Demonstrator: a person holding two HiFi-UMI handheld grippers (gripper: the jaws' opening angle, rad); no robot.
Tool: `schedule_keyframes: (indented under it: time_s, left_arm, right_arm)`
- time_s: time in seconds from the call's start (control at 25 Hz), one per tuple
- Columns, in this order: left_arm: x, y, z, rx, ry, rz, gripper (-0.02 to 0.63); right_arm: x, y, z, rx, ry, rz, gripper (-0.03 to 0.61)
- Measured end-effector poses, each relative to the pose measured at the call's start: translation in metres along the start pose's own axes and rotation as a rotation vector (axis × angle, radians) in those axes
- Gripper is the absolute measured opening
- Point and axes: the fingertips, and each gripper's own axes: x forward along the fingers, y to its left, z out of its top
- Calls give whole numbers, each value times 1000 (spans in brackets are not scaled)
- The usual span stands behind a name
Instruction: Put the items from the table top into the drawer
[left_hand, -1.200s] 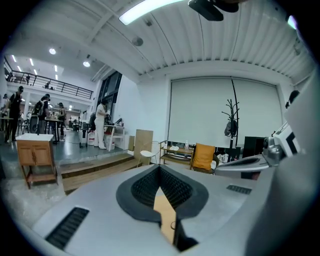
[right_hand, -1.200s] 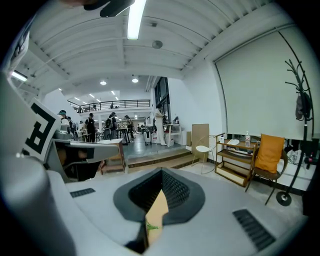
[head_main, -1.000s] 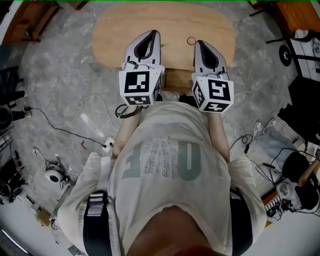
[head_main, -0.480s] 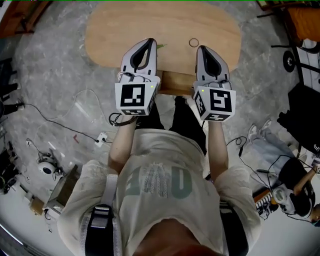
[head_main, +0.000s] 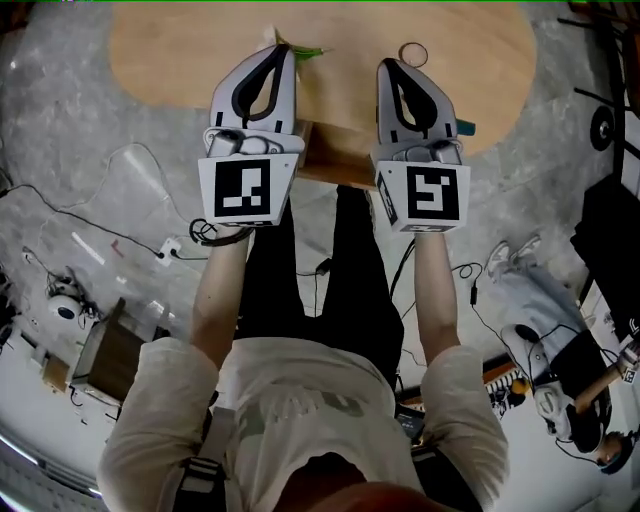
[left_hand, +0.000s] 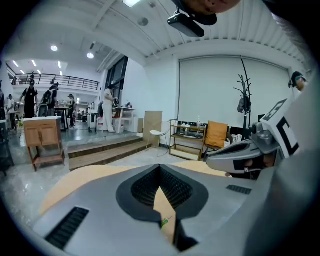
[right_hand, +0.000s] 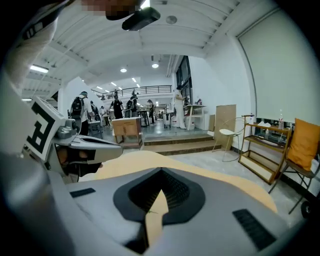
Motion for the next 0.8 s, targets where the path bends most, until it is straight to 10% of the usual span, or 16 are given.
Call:
schedule_keyframes:
  time_s: [0.16,0.72,0.8]
  left_arm:
    - [9,12,-67,-24,59,15,6]
    - [6,20,-72,5,91,39,6]
    - [6,22,-69,3,66,37,6]
  right_arm:
    - [34,12,-57,-17,66,41,5]
    - [51,28,-74,-133,185,204,5]
    - [64,42,-89,-218,275,313,127]
